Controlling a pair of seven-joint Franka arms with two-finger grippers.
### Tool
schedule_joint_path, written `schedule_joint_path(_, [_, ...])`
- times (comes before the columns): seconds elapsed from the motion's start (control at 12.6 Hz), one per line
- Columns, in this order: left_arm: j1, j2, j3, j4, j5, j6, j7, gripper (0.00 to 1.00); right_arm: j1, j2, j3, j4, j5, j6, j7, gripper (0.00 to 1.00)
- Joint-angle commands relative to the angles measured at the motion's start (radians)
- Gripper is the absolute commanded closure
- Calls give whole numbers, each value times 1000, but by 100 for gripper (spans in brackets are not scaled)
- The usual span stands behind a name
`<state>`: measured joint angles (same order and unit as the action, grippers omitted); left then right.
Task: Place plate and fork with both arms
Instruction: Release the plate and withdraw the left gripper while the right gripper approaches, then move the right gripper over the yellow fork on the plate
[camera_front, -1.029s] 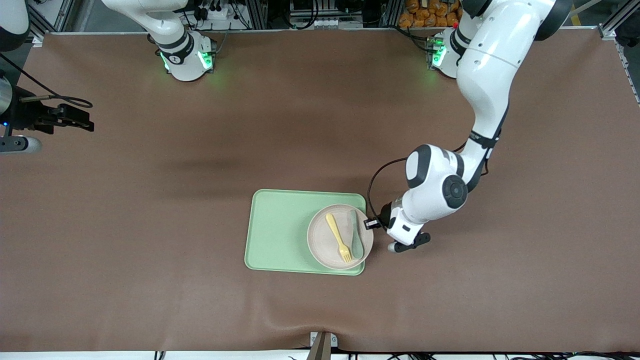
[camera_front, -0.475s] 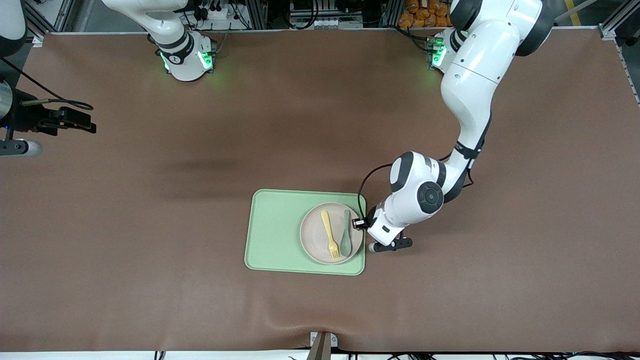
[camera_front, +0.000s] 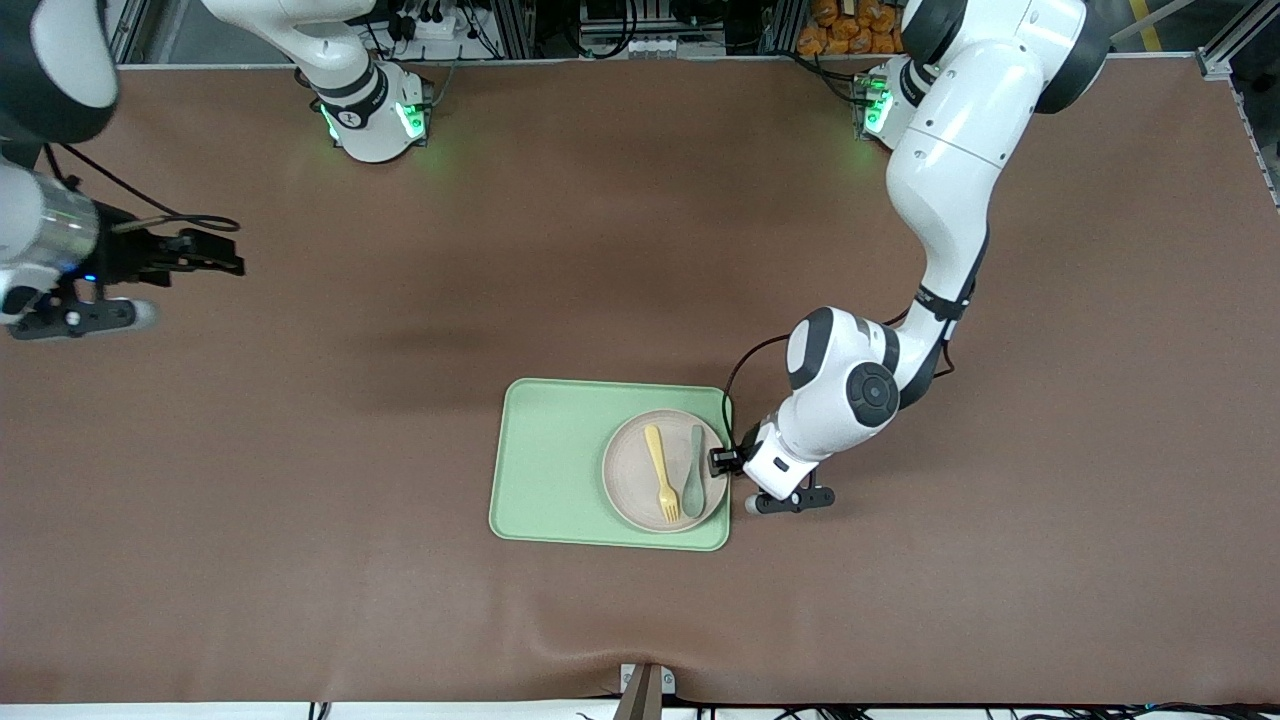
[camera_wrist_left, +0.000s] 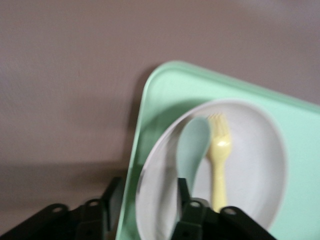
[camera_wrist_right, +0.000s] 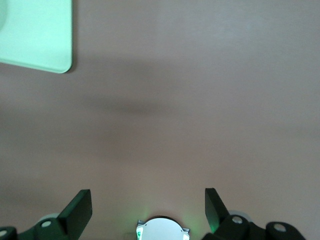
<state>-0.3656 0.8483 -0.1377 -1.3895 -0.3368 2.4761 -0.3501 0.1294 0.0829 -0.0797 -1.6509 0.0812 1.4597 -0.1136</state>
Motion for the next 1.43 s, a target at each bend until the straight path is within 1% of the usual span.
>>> schedule_joint_path(0.0, [59, -154, 4, -9, 22, -183, 0, 0, 84, 60, -5, 13, 38, 36, 8, 0])
schedule_joint_path(0.16, [129, -283, 1, -14, 108, -338, 2, 0, 117, 118, -5, 14, 77, 120, 9, 0])
schedule_joint_path(0.24, [167, -367, -2, -14, 163, -459, 5, 0, 133, 153, -5, 23, 113, 161, 9, 0])
schedule_joint_path(0.4, [235, -536, 0, -16, 232, -700, 7, 0, 160, 228, -5, 51, 161, 229, 9, 0])
schedule_joint_path(0.55, [350, -645, -2, -20, 240, -956, 32, 0, 211, 302, -5, 83, 183, 318, 11, 0])
schedule_joint_path(0.63, [393, -681, 0, -23, 242, -1012, 66, 0, 237, 343, -5, 106, 187, 347, 11, 0])
schedule_joint_path(0.71, [414, -716, 0, -37, 255, -1037, 74, 0, 265, 395, -3, 149, 195, 376, 11, 0])
schedule_joint_path(0.87, [416, -759, -11, -54, 367, -1033, 98, 0, 317, 480, -3, 233, 201, 418, 9, 0])
schedule_joint_path(0.95, [418, -770, -11, -54, 380, -1027, 112, 0, 343, 527, -5, 285, 199, 447, 9, 0])
schedule_joint_path(1.03, [421, -785, -11, -66, 375, -1008, 126, 0, 369, 559, -5, 315, 199, 480, 9, 0])
schedule_joint_path(1.19, [424, -814, -5, -106, 374, -947, 190, 0, 421, 593, -5, 316, 198, 615, 9, 0])
schedule_joint_path(1.35, [438, -824, -5, -118, 360, -921, 201, 0, 458, 636, -5, 321, 199, 758, 12, 0])
